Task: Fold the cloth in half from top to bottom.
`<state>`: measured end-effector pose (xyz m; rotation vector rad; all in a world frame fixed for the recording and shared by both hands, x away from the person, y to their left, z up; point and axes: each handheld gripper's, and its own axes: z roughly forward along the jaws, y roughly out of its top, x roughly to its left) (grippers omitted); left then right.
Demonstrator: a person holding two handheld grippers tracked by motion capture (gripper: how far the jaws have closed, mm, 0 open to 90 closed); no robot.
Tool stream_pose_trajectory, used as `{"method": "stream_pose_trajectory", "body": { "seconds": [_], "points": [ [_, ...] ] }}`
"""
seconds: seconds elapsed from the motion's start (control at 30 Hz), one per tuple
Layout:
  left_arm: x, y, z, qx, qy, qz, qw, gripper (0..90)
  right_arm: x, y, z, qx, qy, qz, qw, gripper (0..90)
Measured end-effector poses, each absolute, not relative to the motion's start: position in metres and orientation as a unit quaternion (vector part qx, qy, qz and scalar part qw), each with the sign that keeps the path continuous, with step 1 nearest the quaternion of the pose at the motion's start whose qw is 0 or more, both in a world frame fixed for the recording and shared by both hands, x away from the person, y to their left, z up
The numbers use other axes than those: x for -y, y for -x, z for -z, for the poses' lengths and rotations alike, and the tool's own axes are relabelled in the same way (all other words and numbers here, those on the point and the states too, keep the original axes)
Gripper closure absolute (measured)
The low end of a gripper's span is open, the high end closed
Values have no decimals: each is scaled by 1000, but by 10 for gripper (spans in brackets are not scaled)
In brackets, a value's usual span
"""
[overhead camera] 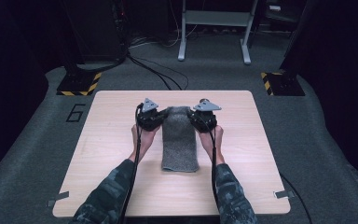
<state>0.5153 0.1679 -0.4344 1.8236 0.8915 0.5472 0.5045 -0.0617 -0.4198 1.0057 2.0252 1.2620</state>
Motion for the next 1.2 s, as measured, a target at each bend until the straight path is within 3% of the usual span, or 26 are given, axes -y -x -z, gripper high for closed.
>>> {"method": "stream_pose_trajectory", "body": {
  "seconds": [0.8,1.2],
  "points": [
    [-168,-466,478,-344,-778,-184,492,835,78,-449,478,-777,-350,-465,241,854],
    [-166,-450,491,-343,-788,-162,486,817,82,-438,484,-782,-346,-462,236,847]
  ]
}}
